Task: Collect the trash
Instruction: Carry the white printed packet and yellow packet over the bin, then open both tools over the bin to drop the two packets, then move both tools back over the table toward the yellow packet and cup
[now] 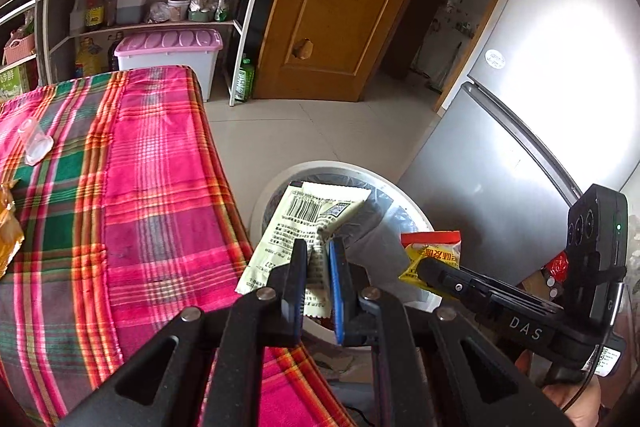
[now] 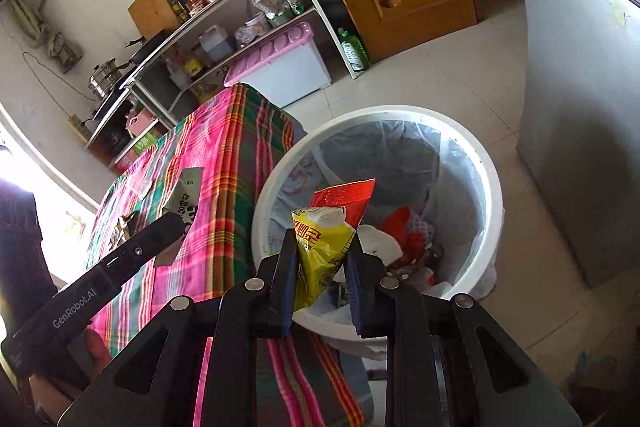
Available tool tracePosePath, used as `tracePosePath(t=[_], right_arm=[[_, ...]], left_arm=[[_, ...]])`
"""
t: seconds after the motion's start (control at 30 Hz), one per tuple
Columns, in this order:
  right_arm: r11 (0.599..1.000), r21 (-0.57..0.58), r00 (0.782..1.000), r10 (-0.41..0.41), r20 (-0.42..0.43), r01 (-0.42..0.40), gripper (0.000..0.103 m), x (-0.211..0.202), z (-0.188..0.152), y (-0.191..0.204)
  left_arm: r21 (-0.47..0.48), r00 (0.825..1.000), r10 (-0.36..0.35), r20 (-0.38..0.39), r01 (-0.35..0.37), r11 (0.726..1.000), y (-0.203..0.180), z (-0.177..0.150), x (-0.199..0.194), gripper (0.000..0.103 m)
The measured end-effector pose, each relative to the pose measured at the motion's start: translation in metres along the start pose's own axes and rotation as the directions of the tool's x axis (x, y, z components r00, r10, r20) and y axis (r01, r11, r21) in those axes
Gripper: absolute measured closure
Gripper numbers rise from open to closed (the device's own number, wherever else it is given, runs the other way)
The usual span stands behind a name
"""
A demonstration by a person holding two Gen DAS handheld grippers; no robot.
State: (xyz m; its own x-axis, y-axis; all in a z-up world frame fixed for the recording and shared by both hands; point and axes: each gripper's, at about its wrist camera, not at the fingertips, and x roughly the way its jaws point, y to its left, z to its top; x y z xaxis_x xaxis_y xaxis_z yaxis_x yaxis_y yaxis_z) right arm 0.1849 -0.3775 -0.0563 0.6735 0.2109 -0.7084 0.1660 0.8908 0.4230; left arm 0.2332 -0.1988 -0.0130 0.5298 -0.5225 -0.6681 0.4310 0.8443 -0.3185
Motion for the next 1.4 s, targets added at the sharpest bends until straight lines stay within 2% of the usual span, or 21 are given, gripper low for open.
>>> tracePosePath(t=[0.27, 0.53, 0.57, 0.63, 0.7, 1.03, 1.4], right_arm=[[0.999, 0.045, 0.999, -0.03, -0.02, 0.03, 0.08, 0.013, 0.004, -0.025], [0.996, 0.063, 0.998, -0.055, -0.031, 0.057, 0.078, 0.022, 0.004, -0.038], [0.996, 0.059, 0.998, -0.059, -0.031, 0.061, 0.076, 0.022, 0.003, -0.038], [0.996, 0.058, 0.998, -0.06, -0.031, 0.062, 0.07, 0.022, 0.003, -0.038], [0.996, 0.058, 0.998, -0.059, -0.028, 0.061, 0.057, 0.021, 0.002, -0.038], [0.999, 0.044, 1.0, -0.026, 0.004, 0.026, 0.056, 0.002, -0.002, -0.02], [0.997, -0.06, 0.998, 0.052, 0.033, -0.05, 0.056, -0.029, -0.019, 0.033]], left_arm=[[0.03, 0.997, -0.027, -0.068, 0.029, 0.999, -0.019, 0.004, 0.035, 0.091], [0.044, 0.994, -0.033, -0.101, 0.038, 0.998, -0.027, 0.005, 0.054, 0.09], [0.042, 0.994, -0.034, -0.102, 0.038, 0.998, -0.027, 0.004, 0.054, 0.09], [0.034, 0.994, -0.032, -0.101, 0.036, 0.999, -0.026, 0.003, 0.053, 0.082], [0.024, 0.995, -0.034, -0.097, 0.037, 0.999, -0.024, 0.003, 0.05, 0.081], [0.013, 1.0, 0.001, -0.029, -0.001, 1.0, -0.01, 0.0, 0.011, 0.081], [-0.013, 0.995, 0.086, 0.058, -0.085, 0.996, 0.015, -0.016, -0.054, 0.081]])
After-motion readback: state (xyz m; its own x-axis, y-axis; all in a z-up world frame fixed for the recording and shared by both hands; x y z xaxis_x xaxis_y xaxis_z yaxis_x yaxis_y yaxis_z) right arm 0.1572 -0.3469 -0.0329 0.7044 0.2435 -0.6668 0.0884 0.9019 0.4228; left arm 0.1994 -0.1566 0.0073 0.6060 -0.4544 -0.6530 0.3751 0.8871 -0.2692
